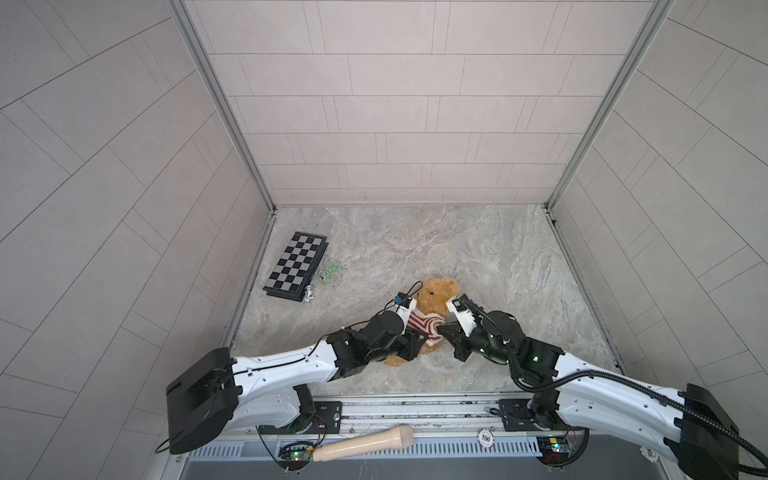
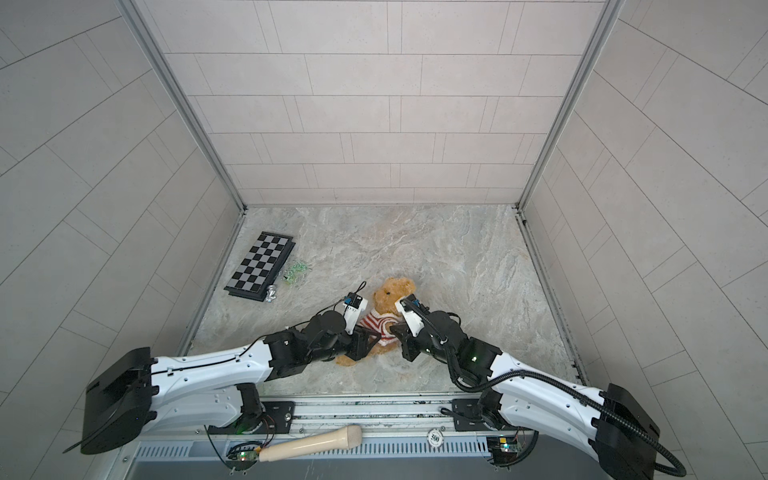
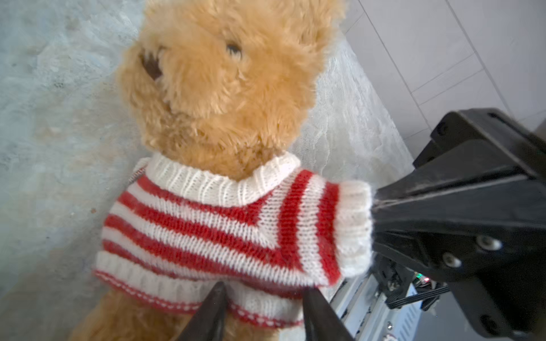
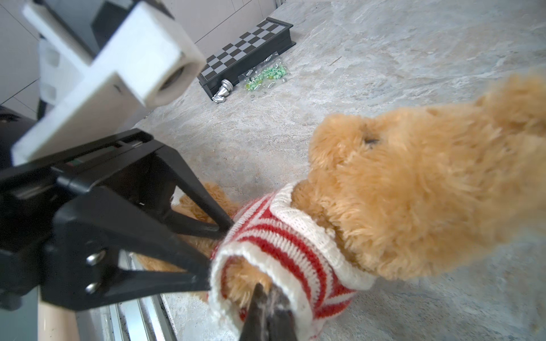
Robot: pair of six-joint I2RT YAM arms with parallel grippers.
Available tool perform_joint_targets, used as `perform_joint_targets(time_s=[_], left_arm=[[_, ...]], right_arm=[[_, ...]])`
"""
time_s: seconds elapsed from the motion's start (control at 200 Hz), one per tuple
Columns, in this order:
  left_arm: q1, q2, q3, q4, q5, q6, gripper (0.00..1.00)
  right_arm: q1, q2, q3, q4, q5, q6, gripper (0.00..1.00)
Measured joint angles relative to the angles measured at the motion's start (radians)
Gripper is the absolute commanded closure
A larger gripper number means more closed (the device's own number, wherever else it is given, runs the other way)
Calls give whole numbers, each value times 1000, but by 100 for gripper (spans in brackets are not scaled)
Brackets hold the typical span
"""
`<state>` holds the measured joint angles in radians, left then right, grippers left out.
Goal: Dress the teddy bear
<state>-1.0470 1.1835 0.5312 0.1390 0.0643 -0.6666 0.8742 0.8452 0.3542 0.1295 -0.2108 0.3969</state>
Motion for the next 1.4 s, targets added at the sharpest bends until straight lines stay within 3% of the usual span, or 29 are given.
perform_joint_targets(time_s=[0.17, 0.526, 0.676, 1.021, 1.236, 1.397], left_arm=[[9, 34, 1, 33, 8, -11, 100], [39, 36, -18, 79, 26, -37, 100], [47, 36, -34, 92, 31, -42, 100], [47, 53, -42, 135, 66, -56, 100], [47, 61, -42, 147, 80, -59, 100], [47, 81, -42, 163, 88, -59, 100]], right_arm=[[0, -14, -4, 16, -54, -2, 100], [0, -124, -22, -32, -81, -24, 100], [0, -129, -21, -69, -50, -35, 81], [10, -94, 50, -179, 3, -102, 59], [16, -68, 56, -186, 24, -109, 58], [16, -40, 63, -173, 38, -105, 77]])
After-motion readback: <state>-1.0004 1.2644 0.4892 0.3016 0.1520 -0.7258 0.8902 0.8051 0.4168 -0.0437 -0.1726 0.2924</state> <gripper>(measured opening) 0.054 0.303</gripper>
